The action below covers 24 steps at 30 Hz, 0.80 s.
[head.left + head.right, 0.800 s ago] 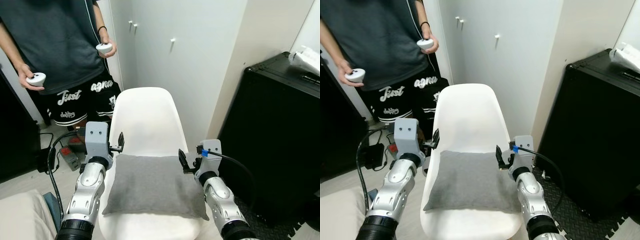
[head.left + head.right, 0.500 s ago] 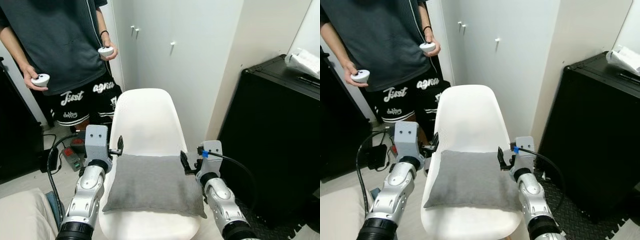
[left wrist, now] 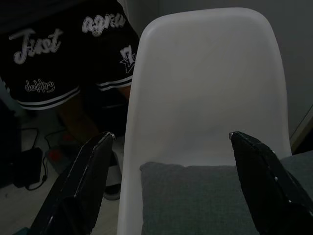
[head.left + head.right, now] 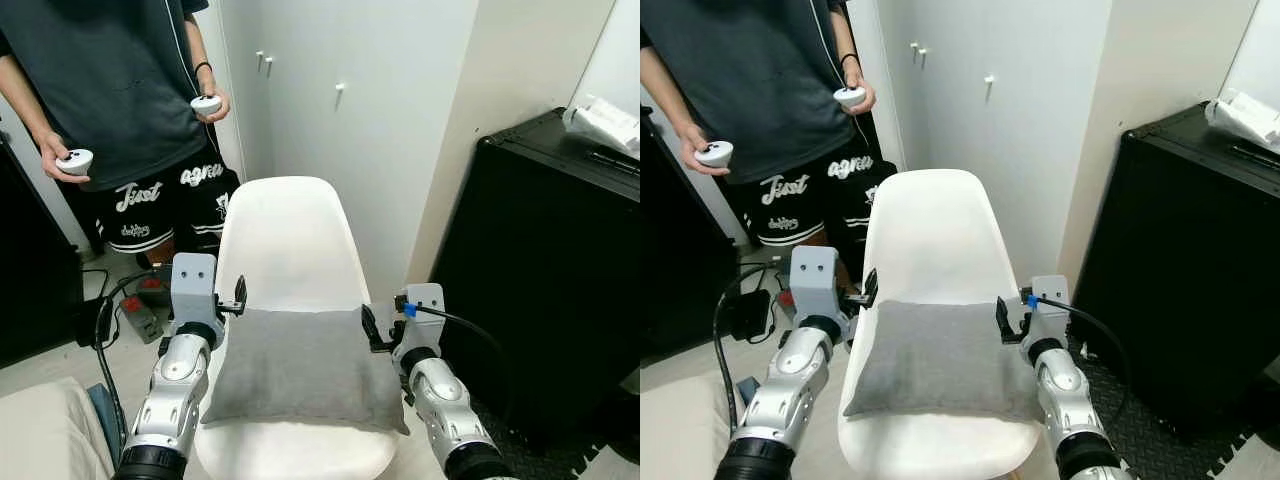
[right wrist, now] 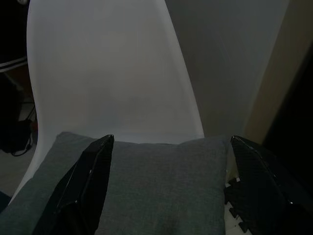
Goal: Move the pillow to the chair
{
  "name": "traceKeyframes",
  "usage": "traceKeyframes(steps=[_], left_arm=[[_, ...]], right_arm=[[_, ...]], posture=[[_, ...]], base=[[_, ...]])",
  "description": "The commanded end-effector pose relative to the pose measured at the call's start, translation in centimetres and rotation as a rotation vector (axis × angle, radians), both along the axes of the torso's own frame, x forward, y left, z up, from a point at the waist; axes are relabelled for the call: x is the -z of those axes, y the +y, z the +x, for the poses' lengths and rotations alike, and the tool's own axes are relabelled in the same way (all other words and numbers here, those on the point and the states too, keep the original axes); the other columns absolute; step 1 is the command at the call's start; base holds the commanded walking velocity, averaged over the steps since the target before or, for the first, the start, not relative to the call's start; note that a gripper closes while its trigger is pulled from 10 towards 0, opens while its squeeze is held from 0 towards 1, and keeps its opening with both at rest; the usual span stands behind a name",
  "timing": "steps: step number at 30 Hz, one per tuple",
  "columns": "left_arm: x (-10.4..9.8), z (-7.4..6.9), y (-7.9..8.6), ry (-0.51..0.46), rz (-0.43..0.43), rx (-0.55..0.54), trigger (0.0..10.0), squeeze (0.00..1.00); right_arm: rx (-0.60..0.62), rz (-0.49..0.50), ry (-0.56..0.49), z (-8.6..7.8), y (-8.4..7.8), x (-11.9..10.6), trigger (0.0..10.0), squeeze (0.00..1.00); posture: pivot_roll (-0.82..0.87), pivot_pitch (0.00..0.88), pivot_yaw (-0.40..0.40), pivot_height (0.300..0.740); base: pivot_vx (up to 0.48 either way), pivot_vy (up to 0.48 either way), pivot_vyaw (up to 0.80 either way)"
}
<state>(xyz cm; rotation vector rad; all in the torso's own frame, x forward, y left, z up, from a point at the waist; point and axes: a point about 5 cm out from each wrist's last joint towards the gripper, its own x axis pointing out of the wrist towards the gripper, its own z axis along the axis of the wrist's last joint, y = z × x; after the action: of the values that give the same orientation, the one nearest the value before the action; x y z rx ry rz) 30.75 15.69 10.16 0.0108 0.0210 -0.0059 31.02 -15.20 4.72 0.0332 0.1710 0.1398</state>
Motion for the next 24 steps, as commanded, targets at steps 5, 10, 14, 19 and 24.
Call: traceKeyframes(steps=[5, 10, 14, 19, 24], left_arm=[[0.8, -0.2, 0.4, 0.037, 0.021, -0.013, 10.0, 0.0], [0.6, 0.0, 0.3, 0.034, 0.025, -0.013, 10.0, 0.0], [0.3, 0.3, 0.6, 0.031, 0.052, 0.009, 10.0, 0.0], [-0.3, 0.9, 1.4, 0.03, 0.046, 0.0, 10.0, 0.0], [-0.3, 0.9, 1.7, 0.034, 0.048, -0.004, 10.0, 0.0]], right_arm=[[-0.01, -0.014, 0.015, -0.1, 0.4, 0.4, 10.0, 0.0], [0.003, -0.018, 0.01, 0.0, 0.1, 0.3, 10.0, 0.0], [0.045, 0.02, 0.004, 0.0, 0.3, 0.3, 10.0, 0.0], [0.06, 0.039, 0.003, 0.0, 0.8, 0.4, 10.0, 0.0], [0.069, 0.045, 0.007, -0.1, 1.0, 0.6, 10.0, 0.0]], posture=[[0.02, 0.021, -0.004, 0.74], [0.04, 0.02, 0.003, 0.74], [0.05, 0.019, 0.032, 0.74], [0.06, 0.023, 0.06, 0.74], [0.07, 0.025, 0.064, 0.74]], base=[[0.0, 0.0, 0.0], [0.0, 0.0, 0.0], [0.0, 0.0, 0.0], [0.0, 0.0, 0.0], [0.0, 0.0, 0.0]])
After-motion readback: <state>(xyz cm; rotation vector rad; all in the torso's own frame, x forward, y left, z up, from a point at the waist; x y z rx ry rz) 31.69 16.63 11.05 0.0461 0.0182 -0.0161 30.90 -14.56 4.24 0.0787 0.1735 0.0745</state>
